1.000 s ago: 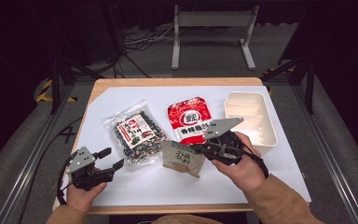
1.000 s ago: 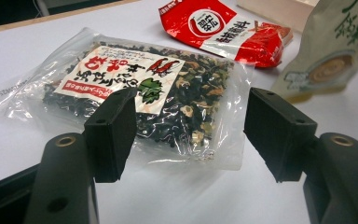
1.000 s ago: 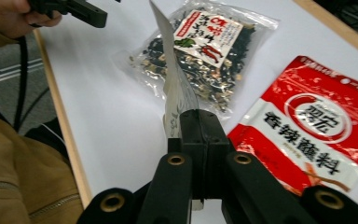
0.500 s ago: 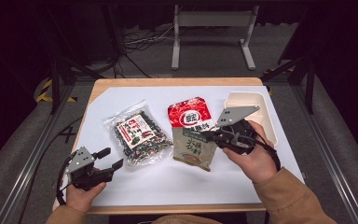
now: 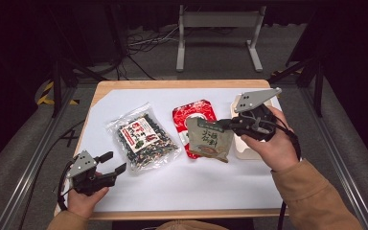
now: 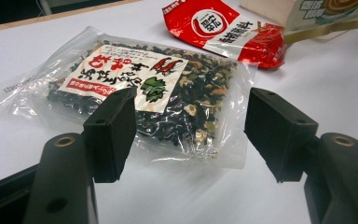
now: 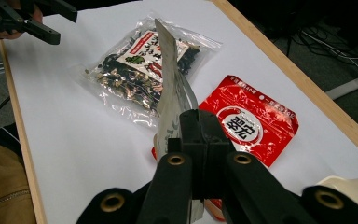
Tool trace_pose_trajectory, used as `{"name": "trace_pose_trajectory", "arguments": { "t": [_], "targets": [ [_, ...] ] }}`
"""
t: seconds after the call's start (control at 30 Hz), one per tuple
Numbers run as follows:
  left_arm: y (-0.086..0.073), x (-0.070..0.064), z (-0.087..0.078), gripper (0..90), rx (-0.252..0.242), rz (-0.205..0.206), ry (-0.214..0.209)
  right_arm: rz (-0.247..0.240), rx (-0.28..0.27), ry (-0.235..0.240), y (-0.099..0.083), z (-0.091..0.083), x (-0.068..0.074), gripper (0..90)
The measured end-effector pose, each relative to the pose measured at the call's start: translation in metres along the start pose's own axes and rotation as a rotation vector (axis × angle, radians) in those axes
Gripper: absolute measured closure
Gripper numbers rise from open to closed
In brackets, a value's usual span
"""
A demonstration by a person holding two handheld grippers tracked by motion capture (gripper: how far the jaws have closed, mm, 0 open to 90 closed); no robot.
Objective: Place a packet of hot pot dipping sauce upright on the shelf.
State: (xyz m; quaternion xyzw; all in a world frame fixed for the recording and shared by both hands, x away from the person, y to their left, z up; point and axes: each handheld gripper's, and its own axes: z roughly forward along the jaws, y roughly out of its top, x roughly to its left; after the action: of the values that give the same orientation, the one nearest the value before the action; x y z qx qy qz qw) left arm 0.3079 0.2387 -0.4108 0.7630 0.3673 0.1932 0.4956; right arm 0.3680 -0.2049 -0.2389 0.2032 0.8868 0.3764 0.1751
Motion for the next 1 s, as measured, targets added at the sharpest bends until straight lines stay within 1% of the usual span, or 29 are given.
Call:
{"name": "trace_pose_trajectory", "arguments": {
  "t": [0.23, 0.33, 0.4, 0.43, 0.53, 0.6, 0.67, 0.73, 0.83, 0.9, 1.0],
  "targets": [
    [-0.001, 0.0, -0.002, 34.4, 0.005, -0.001, 0.007, -0.01, 0.016, -0.018, 0.006, -0.007, -0.012, 90.0],
    [-0.003, 0.0, -0.005, 34.3, -0.002, -0.012, 0.009, -0.024, 0.017, -0.031, 0.008, -0.01, -0.017, 90.0],
    [-0.004, 0.001, -0.006, 34.0, -0.004, -0.007, 0.015, -0.029, 0.016, -0.04, 0.009, -0.012, -0.021, 90.0],
    [-0.004, 0.001, -0.007, 34.0, -0.01, 0.001, 0.022, -0.031, 0.015, -0.041, 0.01, -0.013, -0.023, 90.0],
    [-0.004, 0.001, -0.009, 33.9, -0.017, -0.005, 0.024, -0.046, 0.009, -0.05, 0.011, -0.016, -0.03, 90.0],
    [-0.004, 0.002, -0.01, 33.8, -0.016, -0.008, 0.026, -0.056, 0.008, -0.056, 0.011, -0.018, -0.035, 90.0],
    [-0.004, 0.002, -0.009, 33.8, -0.015, -0.003, 0.029, -0.052, 0.008, -0.064, 0.011, -0.02, -0.039, 90.0],
    [-0.004, 0.002, -0.009, 33.7, -0.014, -0.008, 0.025, -0.052, 0.013, -0.075, 0.011, -0.022, -0.043, 90.0],
    [-0.004, 0.002, -0.008, 33.7, -0.013, -0.004, 0.026, -0.071, 0.019, -0.089, 0.011, -0.024, -0.048, 90.0],
    [-0.003, 0.002, -0.008, 33.7, -0.013, -0.002, 0.026, -0.075, 0.025, -0.1, 0.011, -0.024, -0.052, 90.0],
    [-0.003, 0.002, -0.009, 33.7, -0.02, -0.005, 0.026, -0.074, 0.029, -0.113, 0.011, -0.026, -0.058, 90.0]
  ]
}}
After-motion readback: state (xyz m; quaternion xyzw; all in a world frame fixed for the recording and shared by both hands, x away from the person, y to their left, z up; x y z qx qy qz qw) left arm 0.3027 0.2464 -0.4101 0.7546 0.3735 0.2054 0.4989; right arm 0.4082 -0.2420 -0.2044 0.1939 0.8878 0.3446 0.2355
